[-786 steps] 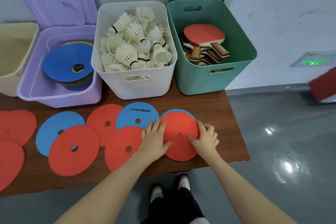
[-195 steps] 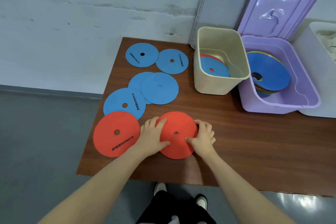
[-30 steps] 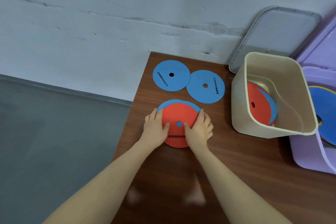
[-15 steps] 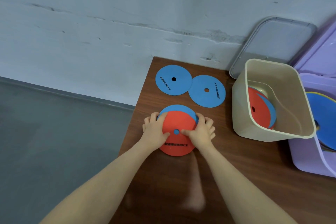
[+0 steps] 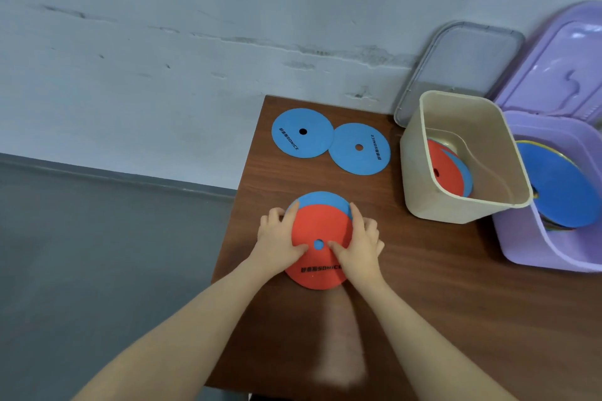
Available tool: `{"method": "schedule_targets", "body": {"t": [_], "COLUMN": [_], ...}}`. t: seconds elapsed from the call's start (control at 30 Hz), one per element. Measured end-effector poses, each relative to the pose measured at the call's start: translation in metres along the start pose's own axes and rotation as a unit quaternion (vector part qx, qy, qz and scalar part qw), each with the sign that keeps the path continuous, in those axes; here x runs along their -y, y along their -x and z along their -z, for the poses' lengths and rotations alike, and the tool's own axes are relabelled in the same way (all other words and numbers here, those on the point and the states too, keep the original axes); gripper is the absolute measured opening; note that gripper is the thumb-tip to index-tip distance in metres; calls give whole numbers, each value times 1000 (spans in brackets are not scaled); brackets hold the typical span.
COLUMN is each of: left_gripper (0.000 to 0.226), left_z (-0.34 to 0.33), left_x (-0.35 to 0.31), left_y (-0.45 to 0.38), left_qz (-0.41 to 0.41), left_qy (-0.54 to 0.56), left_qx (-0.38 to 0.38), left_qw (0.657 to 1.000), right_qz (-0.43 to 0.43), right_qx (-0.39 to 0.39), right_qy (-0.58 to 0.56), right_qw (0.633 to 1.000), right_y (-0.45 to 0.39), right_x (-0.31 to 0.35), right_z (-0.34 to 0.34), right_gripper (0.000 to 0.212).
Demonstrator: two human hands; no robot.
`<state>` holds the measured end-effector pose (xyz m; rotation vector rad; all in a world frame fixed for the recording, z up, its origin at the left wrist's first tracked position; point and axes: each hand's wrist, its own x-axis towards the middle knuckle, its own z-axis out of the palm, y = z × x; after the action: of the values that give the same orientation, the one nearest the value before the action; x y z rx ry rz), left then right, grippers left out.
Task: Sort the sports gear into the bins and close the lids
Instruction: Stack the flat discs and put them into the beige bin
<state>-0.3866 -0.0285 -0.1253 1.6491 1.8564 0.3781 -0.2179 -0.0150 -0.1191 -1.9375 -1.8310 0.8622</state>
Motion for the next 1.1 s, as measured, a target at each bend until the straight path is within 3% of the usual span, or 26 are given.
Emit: {"method": "schedule_targets", "body": {"t": [0.1, 0.33, 0.53, 0.87, 1.1], "left_gripper": [90, 89, 83, 83, 81], "left_z": [-2, 14, 46, 87, 65], "left_x": [0, -12, -41, -153, -259], "left_y": [12, 33, 34, -22, -82], "left_qz": [-34, -82, -160, -237, -235], "left_qy": [-33, -27, -29, -26, -120], "left_qx": [-28, -11, -74, -144, -164], "left_qw": [998, 996, 984, 960, 950], "right_qz": [5, 32, 73, 146, 153], "right_qx": [-3, -46, -118, -236, -260], "right_qy": [-2, -46, -78, -91, -71], "right_qw": [1000, 997, 987, 956, 951], "right_y": [14, 41, 49, -6, -64], "right_x": [-4, 2, 24, 36, -6], "right_z": [3, 12, 51, 167, 260], "right_gripper": [86, 81, 74, 67, 65]}}
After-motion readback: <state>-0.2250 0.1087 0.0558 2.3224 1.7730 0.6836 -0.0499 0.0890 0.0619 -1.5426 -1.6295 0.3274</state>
